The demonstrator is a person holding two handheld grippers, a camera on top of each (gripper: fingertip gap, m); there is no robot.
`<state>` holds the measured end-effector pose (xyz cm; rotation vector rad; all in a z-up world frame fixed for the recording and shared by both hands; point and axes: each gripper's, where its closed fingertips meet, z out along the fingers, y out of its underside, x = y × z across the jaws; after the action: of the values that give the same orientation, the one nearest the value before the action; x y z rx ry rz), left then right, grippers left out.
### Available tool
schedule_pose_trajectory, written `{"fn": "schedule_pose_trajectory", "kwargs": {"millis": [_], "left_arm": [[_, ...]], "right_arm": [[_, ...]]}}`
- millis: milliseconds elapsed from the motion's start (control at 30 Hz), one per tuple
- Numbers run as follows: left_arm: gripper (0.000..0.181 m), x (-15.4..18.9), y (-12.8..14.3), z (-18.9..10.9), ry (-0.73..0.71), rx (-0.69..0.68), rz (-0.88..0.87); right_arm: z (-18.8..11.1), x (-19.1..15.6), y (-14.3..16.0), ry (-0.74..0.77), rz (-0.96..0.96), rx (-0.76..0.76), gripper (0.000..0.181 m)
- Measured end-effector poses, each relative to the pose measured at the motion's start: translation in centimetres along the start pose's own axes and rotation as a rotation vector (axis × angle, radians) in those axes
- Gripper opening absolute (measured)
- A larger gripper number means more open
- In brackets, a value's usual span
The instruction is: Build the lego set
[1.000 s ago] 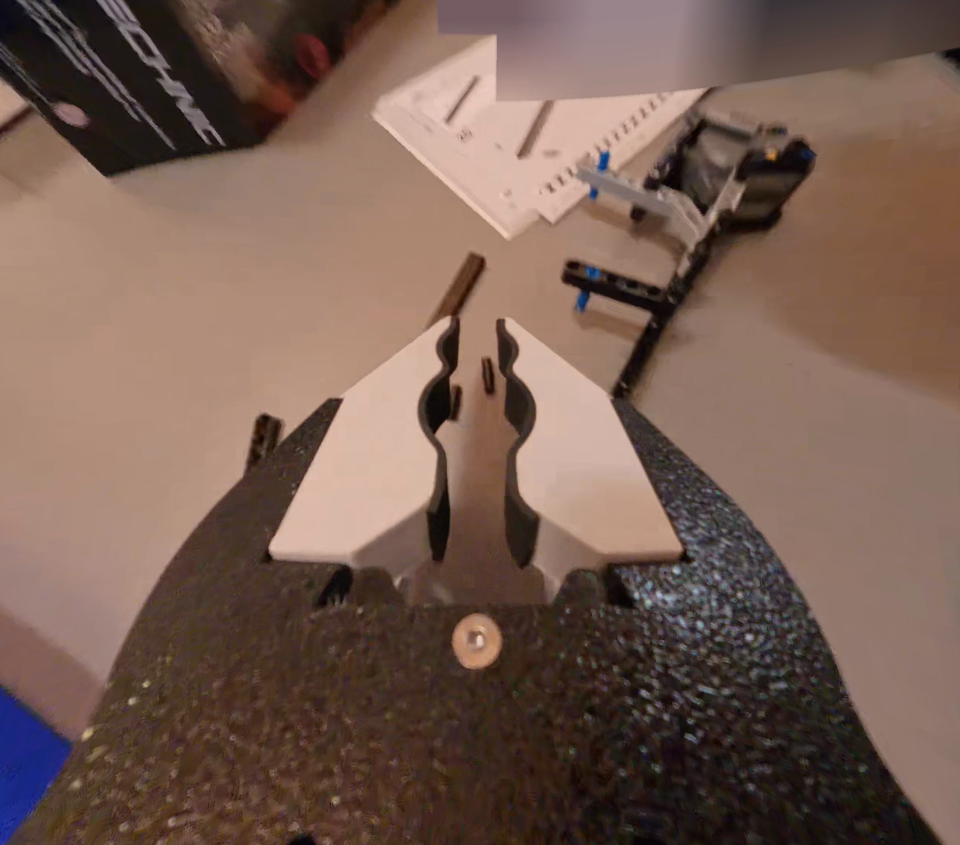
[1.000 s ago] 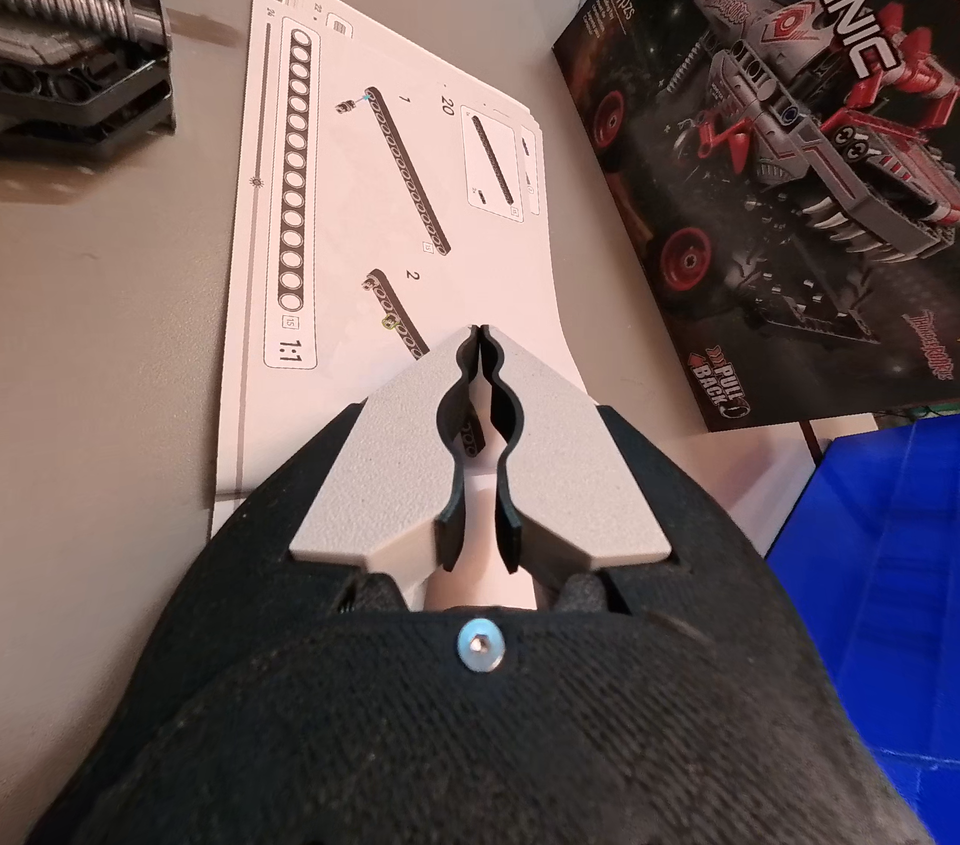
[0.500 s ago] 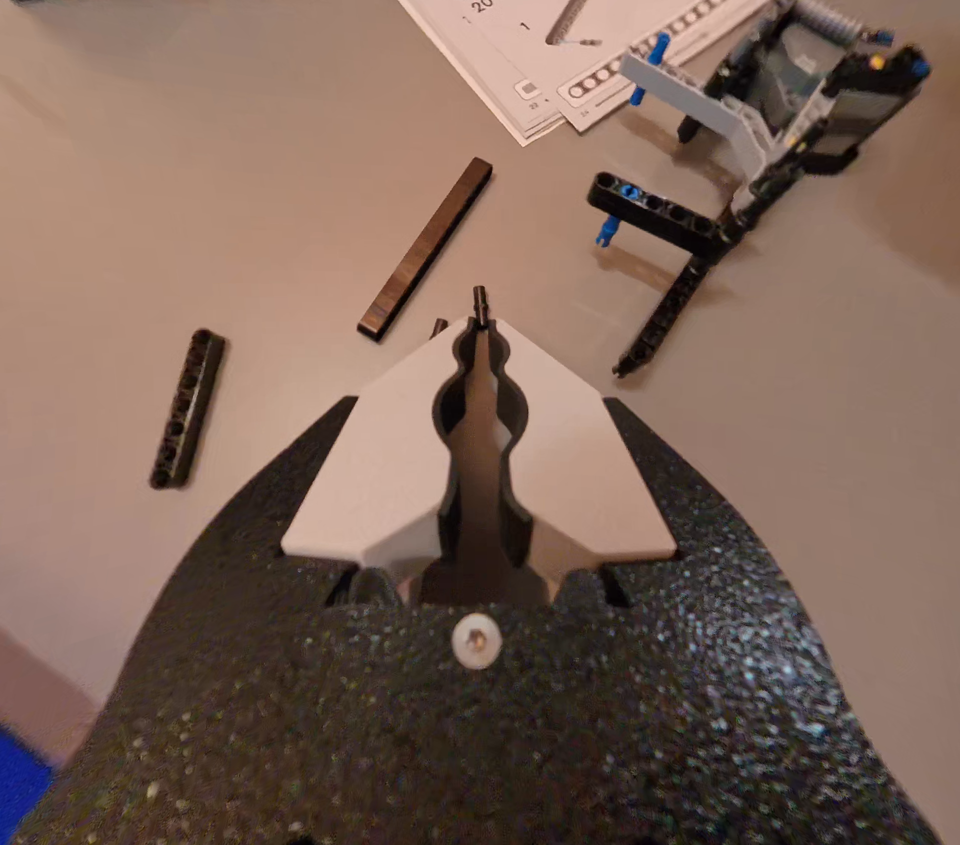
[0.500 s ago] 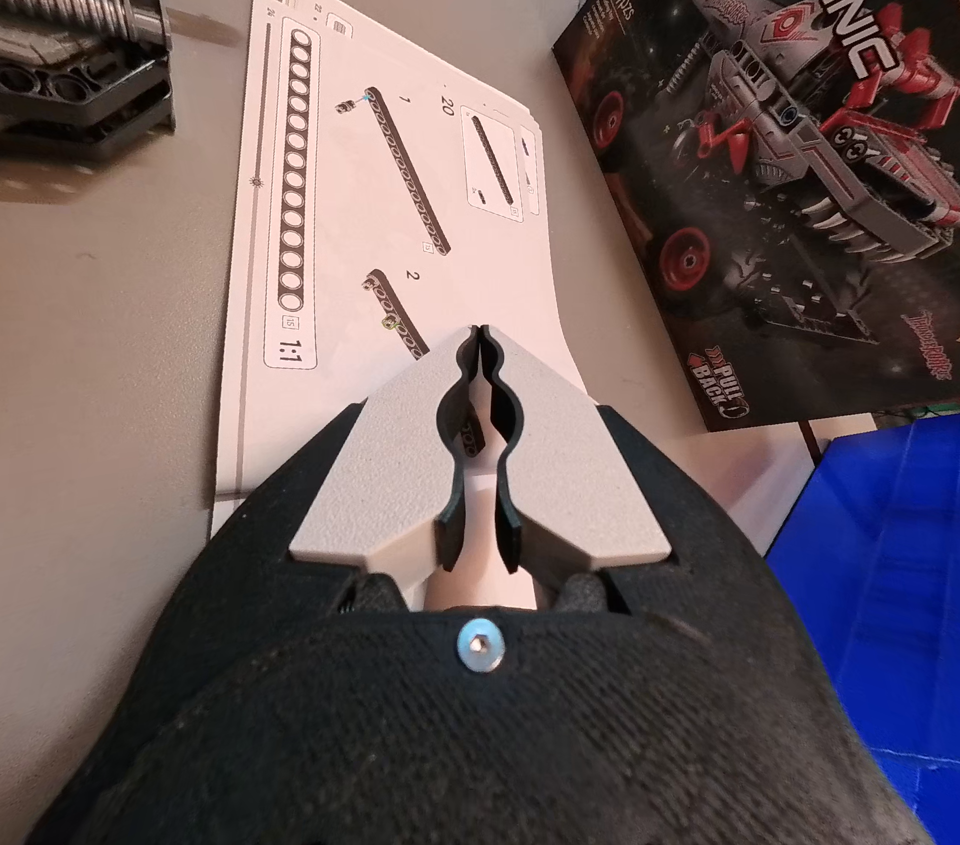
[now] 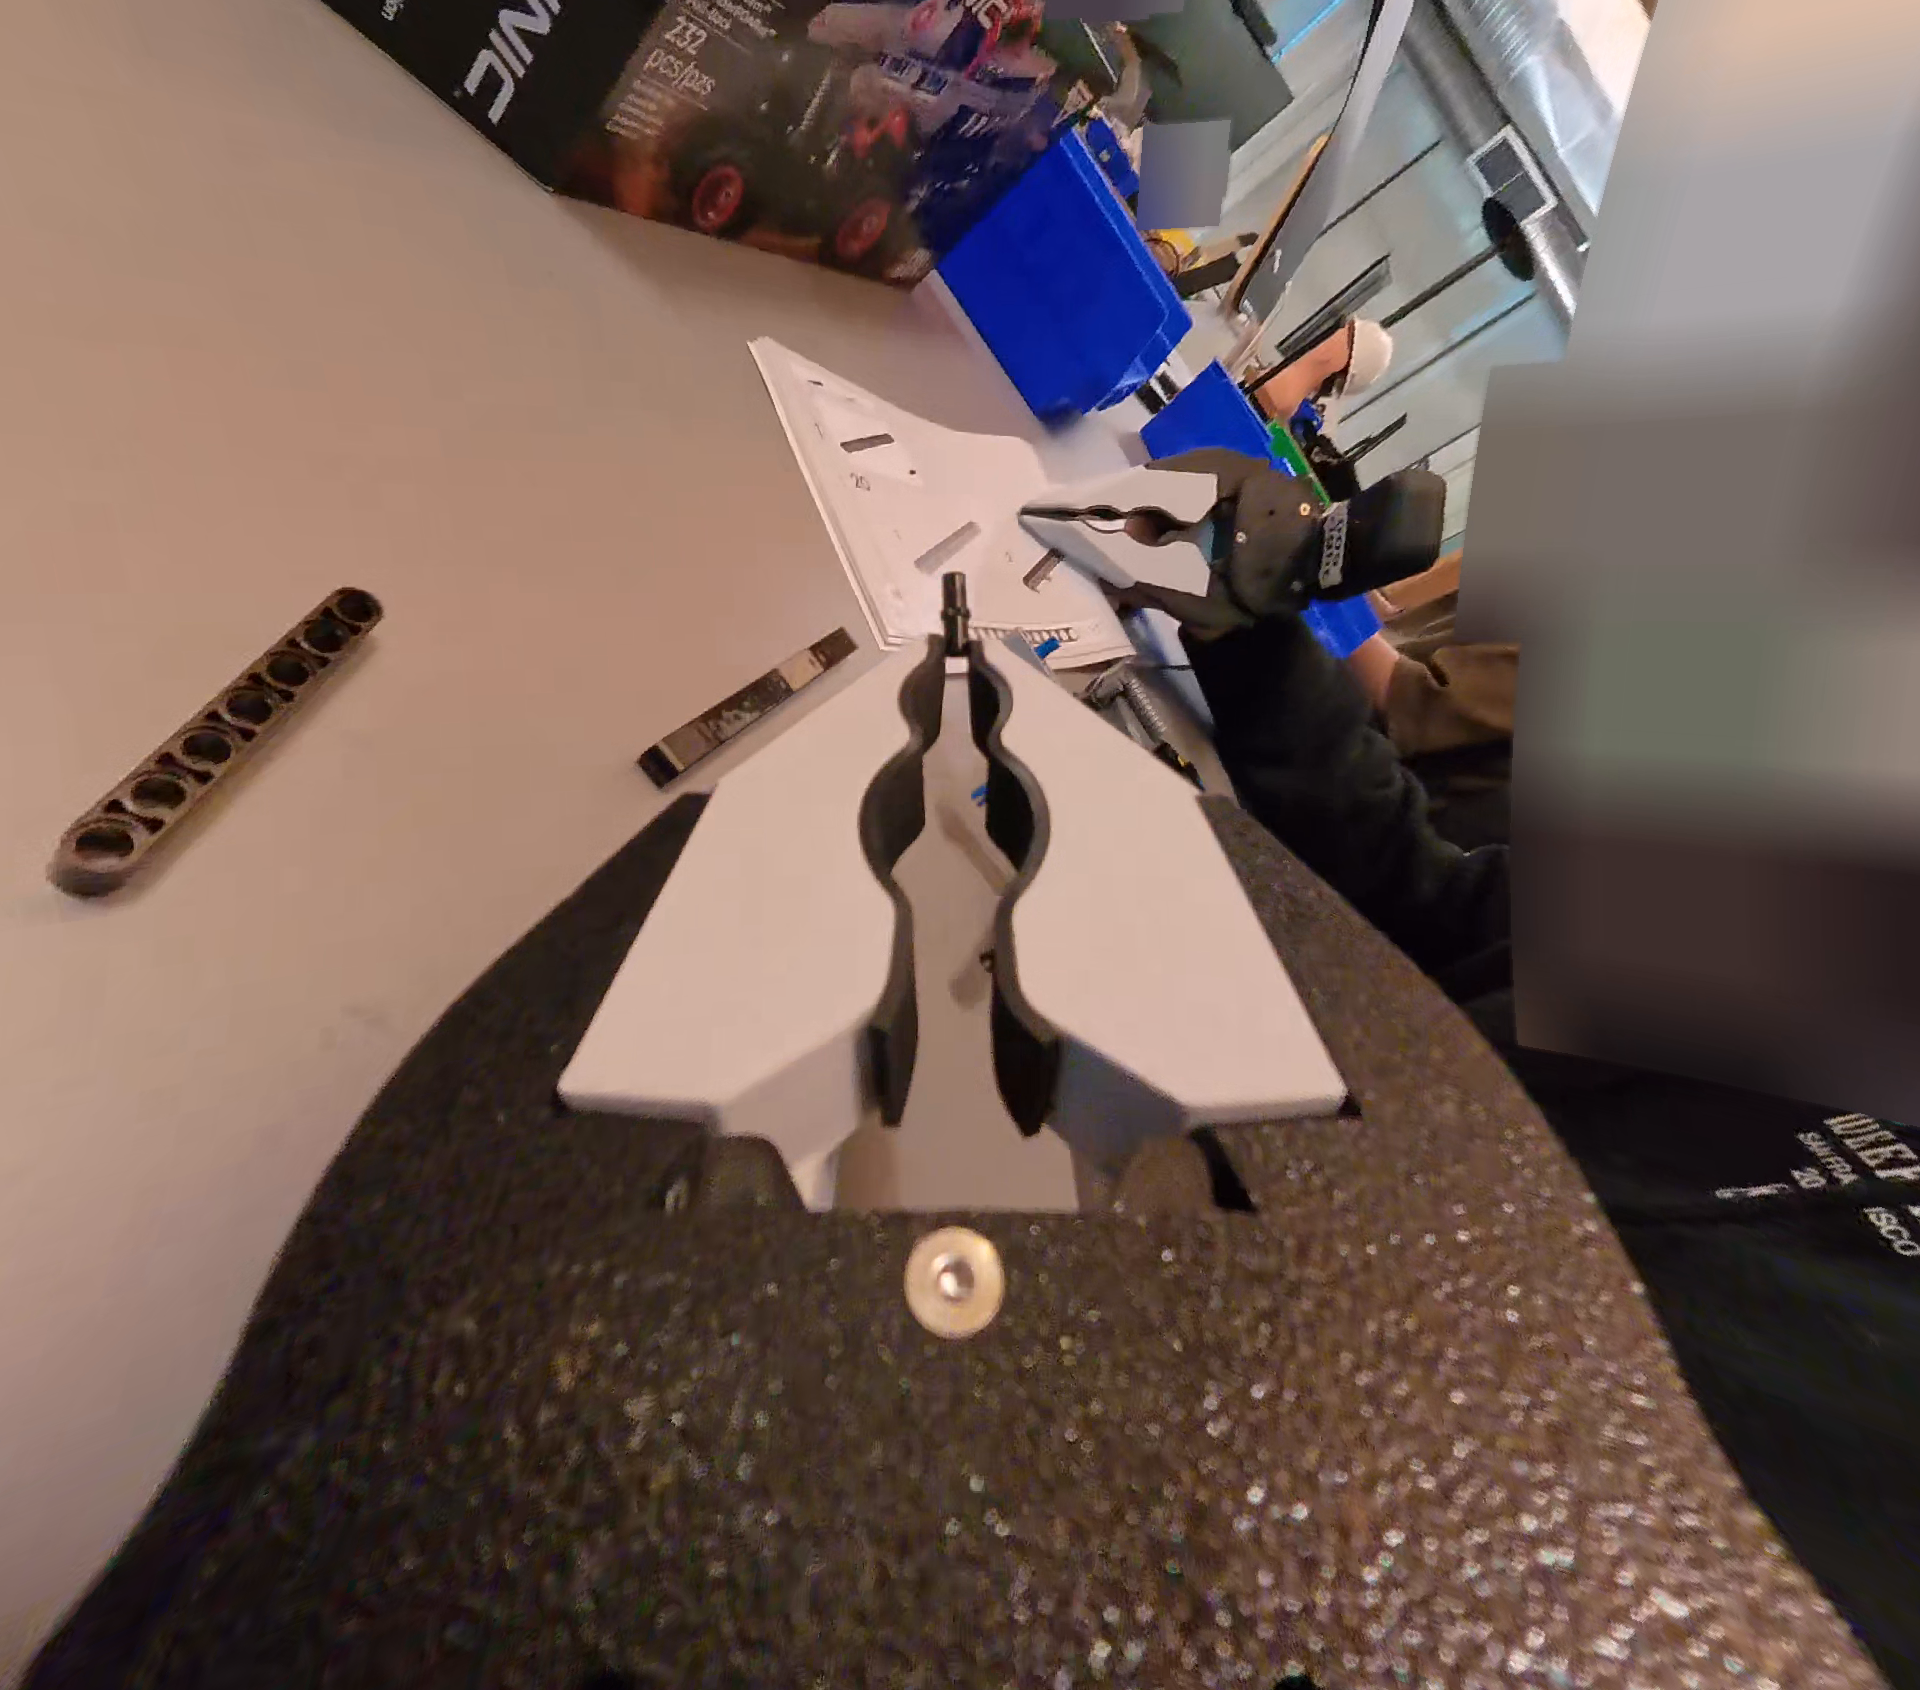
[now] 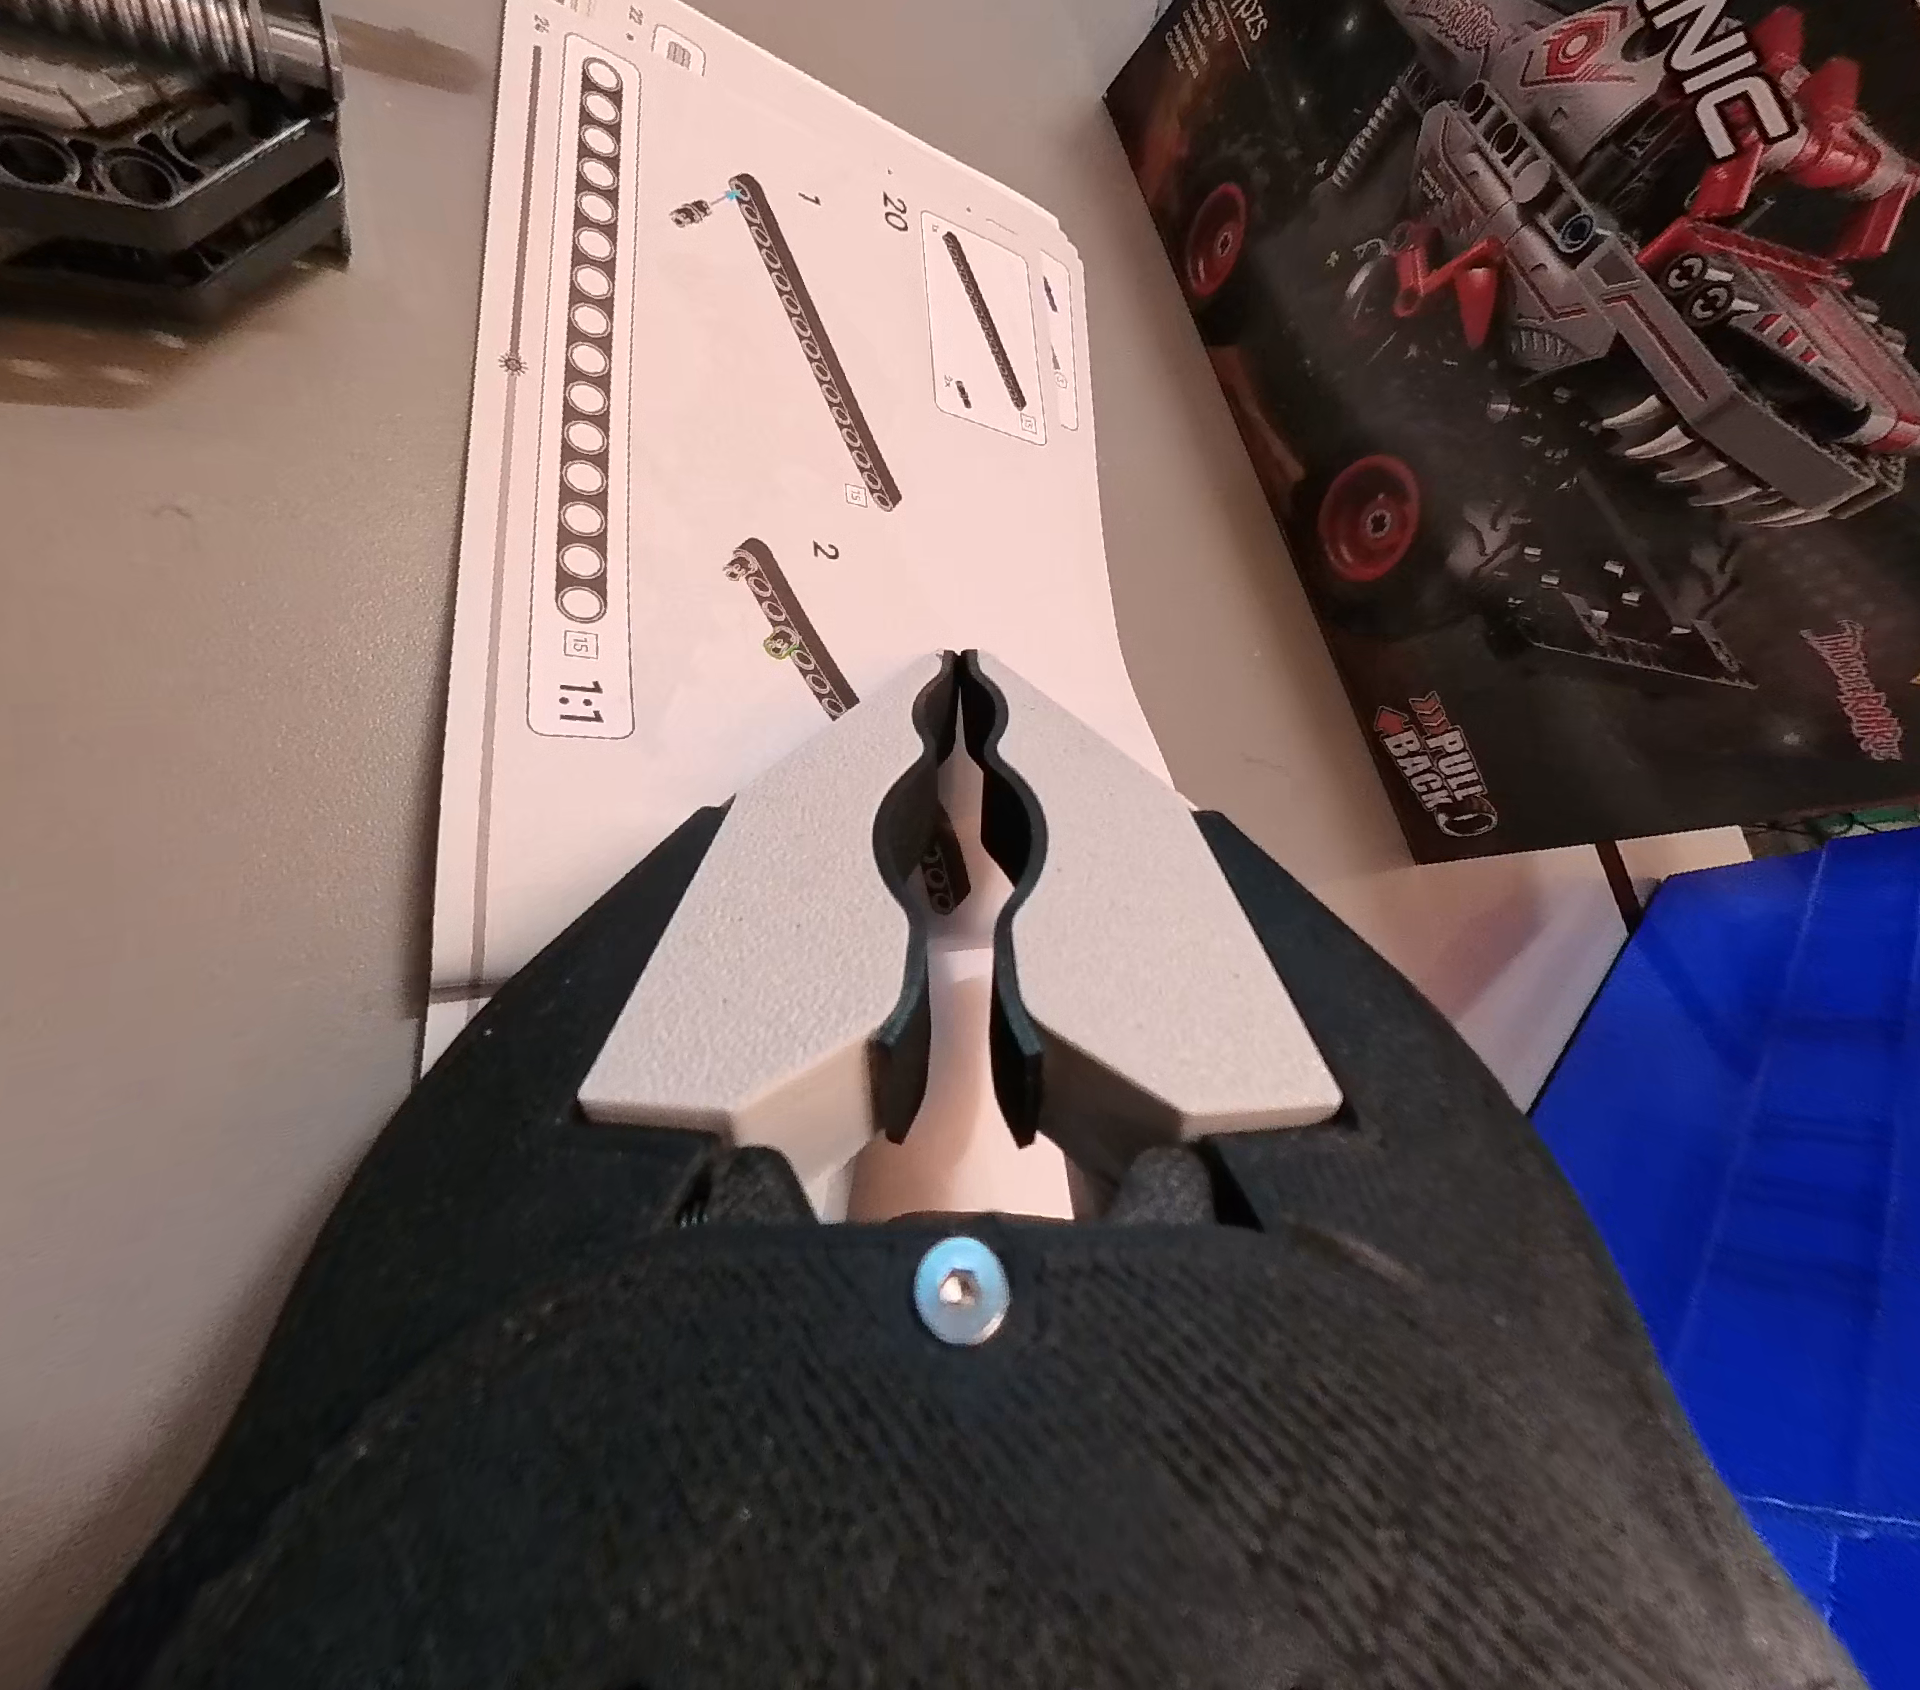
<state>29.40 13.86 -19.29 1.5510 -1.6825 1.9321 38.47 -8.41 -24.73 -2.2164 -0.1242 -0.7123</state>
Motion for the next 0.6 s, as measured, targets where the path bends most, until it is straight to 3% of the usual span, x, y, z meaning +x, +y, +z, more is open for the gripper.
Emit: {"fn": "schedule_pose_trajectory", "kwargs": {"millis": [300, 400, 600], "left_arm": [[0.002, -0.3, 0.3, 0.1, -0.056, -0.01, 0.05], [0.002, -1.1, 1.1, -0.1, -0.177, -0.088, 0.216], [0.002, -1.8, 5.0, -1.0, -0.335, -0.397, 0.66]], "right_arm": [[0.0, 0.0, 0.0, 0.006, -0.005, -0.002, 0.0], [0.0, 0.0, 0.0, 0.009, -0.008, -0.003, 0.0], [0.0, 0.0, 0.0, 0.011, -0.008, -0.006, 0.0]]}}
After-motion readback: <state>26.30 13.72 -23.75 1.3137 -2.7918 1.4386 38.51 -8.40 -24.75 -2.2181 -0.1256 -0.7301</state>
